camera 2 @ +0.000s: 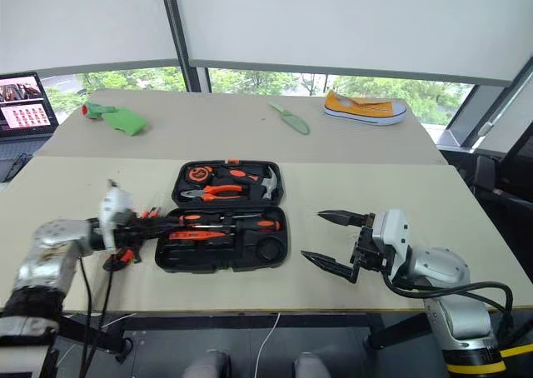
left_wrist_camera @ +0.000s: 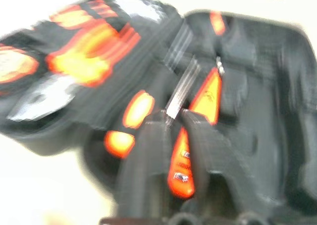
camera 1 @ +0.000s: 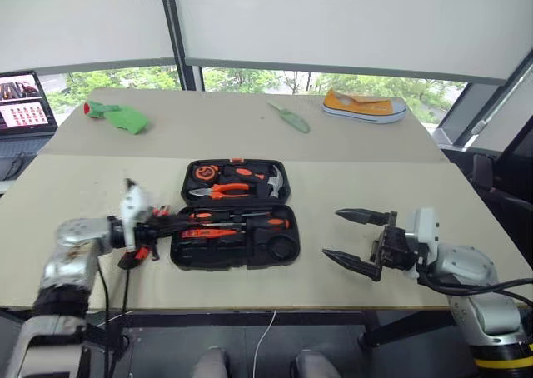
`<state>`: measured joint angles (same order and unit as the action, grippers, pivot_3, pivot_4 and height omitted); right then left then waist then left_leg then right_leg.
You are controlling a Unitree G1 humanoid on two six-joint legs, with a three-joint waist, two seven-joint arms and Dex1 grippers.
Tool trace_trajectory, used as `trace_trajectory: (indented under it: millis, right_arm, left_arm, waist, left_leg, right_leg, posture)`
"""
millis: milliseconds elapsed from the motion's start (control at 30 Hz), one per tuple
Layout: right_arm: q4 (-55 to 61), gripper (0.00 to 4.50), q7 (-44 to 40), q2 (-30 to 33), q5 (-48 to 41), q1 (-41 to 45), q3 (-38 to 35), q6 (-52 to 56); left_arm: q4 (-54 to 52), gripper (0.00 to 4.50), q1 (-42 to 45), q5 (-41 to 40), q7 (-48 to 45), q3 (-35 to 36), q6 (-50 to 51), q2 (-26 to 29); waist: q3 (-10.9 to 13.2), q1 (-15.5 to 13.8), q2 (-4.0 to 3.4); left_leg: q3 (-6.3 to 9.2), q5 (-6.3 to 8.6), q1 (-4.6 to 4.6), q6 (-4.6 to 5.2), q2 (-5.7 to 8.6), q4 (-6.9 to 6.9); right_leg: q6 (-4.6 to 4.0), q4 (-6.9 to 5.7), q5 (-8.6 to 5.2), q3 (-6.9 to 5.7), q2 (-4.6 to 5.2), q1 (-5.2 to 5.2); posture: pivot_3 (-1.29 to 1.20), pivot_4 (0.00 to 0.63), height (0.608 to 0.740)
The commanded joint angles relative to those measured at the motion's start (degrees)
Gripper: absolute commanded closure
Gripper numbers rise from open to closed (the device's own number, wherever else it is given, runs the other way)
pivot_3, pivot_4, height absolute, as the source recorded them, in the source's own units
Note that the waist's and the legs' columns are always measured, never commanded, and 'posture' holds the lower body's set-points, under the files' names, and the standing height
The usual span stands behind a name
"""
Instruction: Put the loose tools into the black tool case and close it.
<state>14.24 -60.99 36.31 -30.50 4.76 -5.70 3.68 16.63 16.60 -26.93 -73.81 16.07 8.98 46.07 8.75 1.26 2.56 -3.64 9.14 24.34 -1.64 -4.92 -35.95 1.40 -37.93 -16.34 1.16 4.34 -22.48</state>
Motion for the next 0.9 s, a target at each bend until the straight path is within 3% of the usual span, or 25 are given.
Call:
trace_trajectory:
  millis: [33,200,333,500,733,900]
  right_arm:
    - [-0.6,0.0,-1.4,-1.7,0.2,-1.9,-2.7,-6.9]
    - [-1.8,0.0,-7.0,-0.1,-1.0,-6.7,-3.0,-8.2]
    - [-3.4,0.0,-4.7,-2.4,0.5,-7.4,-4.1,-11.5]
    - [-0.9,0.0,-4.3,-2.8,-1.1,-4.7,-2.8,-10.5]
    - [4.3,0.0,-1.3,-0.6,-4.8,3.6,-1.8,-1.5]
    - [5.1,0.0,-4.5,4.1,-6.2,7.1,-0.4,4.4]
  left_arm:
    - [-7.3,1.84,-15.2,-2.9,2.6,13.4,3.6,3.3]
    - [-9.4,0.08,-31.9,-3.9,9.1,28.3,3.2,0.0]
    - [-9.1,0.08,-40.9,-1.8,14.8,35.0,0.2,-4.2]
    - [-17.2,0.08,-44.6,-6.5,17.1,34.0,10.4,-4.1]
    - [-28.1,0.08,-35.7,-10.2,27.8,26.6,26.0,-1.9]
    - [-30.2,0.08,-24.0,-5.2,37.2,13.0,32.3,-2.1]
  waist:
    - [0.0,0.3,-0.06]
    - [0.1,-0.3,-0.08]
    - [0.0,-0.8,-0.02]
    - [0.1,-1.5,-0.06]
    - [0.2,-1.9,-0.22]
    - [0.1,-1.9,-0.09]
  left_leg:
    - [-0.04,0.01,-0.06,-0.01,0.01,0.11]
    - [-0.09,0.09,-0.05,0.01,-0.02,0.23]
    - [-0.09,0.39,-0.15,-0.5,-0.06,0.19]
    - [-0.21,0.45,-0.14,-0.59,0.02,0.18]
    - [-0.3,0.45,-0.02,-0.59,0.1,0.19]
    - [-0.38,0.37,0.04,-0.46,0.16,0.13]
  right_leg:
    - [-0.02,0.06,-0.03,0.0,0.04,0.02]
    - [-0.1,0.15,-0.18,-0.09,0.09,-0.03]
    - [-0.49,0.37,-0.43,-0.28,0.25,-0.13]
    - [-0.18,0.37,-0.5,-0.43,0.62,-0.21]
    - [-0.13,0.37,-0.22,-0.49,0.91,-0.38]
    - [-0.41,0.35,0.03,-0.48,0.78,-0.37]
  posture:
    - [0.0,0.15,0.74]
    - [0.0,0.15,0.74]
    - [0.0,0.15,0.74]
    - [0.0,0.15,0.74]
    - [0.0,0.15,0.74]
    - [0.0,0.15,0.74]
